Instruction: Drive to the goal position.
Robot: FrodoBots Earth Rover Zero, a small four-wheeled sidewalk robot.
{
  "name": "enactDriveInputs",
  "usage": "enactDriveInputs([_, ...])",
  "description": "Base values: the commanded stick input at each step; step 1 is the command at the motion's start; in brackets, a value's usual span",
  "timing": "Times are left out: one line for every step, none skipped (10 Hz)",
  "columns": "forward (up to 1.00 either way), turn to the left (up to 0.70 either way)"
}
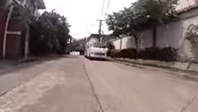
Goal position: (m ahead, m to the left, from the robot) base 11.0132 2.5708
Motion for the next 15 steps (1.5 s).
enactDriveInputs([0.85, 0.0])
enactDriveInputs([0.85, 0.0])
enactDriveInputs([0.85, 0.0])
enactDriveInputs([0.85, 0.0])
enactDriveInputs([0.85, 0.09])
enactDriveInputs([0.85, 0.34])
enactDriveInputs([0.85, 0.34])
enactDriveInputs([0.85, 0.34])
enactDriveInputs([0.85, 0.06])
enactDriveInputs([0.85, 0.0])
enactDriveInputs([0.85, 0.0])
enactDriveInputs([0.85, 0.0])
enactDriveInputs([0.85, 0.0])
enactDriveInputs([0.85, 0.0])
enactDriveInputs([0.85, 0.0])
